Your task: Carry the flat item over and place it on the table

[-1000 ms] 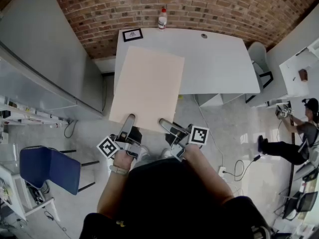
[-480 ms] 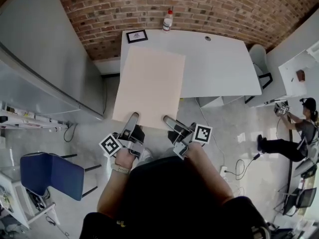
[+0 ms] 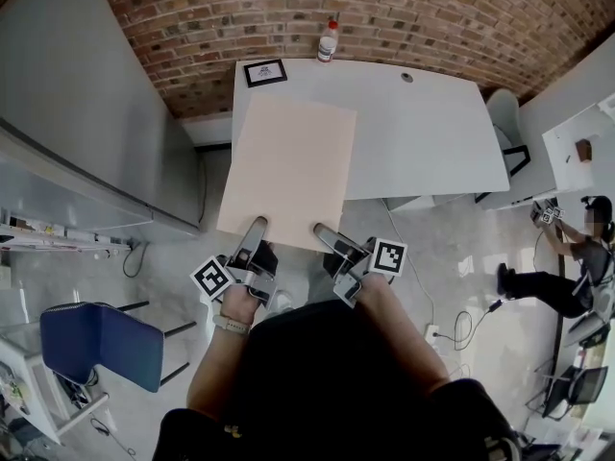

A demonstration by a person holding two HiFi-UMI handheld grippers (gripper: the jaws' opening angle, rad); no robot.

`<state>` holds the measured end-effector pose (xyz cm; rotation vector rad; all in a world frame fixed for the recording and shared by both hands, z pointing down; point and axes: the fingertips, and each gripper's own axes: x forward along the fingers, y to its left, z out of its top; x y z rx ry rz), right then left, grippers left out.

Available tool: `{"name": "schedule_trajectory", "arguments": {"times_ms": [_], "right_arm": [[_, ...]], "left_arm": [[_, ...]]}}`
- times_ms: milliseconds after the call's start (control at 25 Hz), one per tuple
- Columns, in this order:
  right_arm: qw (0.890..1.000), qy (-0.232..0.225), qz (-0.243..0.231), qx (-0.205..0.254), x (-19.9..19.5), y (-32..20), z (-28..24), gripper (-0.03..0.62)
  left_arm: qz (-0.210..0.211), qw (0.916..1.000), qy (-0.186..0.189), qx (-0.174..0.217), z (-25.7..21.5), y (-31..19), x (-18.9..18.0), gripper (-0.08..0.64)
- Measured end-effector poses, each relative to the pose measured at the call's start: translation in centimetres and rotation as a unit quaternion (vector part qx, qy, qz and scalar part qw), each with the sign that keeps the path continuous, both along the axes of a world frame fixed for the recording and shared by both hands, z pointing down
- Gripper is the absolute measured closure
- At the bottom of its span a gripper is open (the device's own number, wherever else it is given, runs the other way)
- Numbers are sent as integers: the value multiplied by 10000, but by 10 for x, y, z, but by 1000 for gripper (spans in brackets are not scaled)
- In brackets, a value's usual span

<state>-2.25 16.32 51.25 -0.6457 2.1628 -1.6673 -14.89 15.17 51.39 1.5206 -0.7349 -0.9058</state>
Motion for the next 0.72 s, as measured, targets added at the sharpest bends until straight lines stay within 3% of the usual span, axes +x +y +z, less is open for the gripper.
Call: {"name": "schedule_trajectory", "arguments": {"times_ms": [720], "right_arm": [[9974,-12,-566,-447,61,-159,24,267]], "left_arm": [[-483,9975,-80,-516,22,-142,61,256]]}}
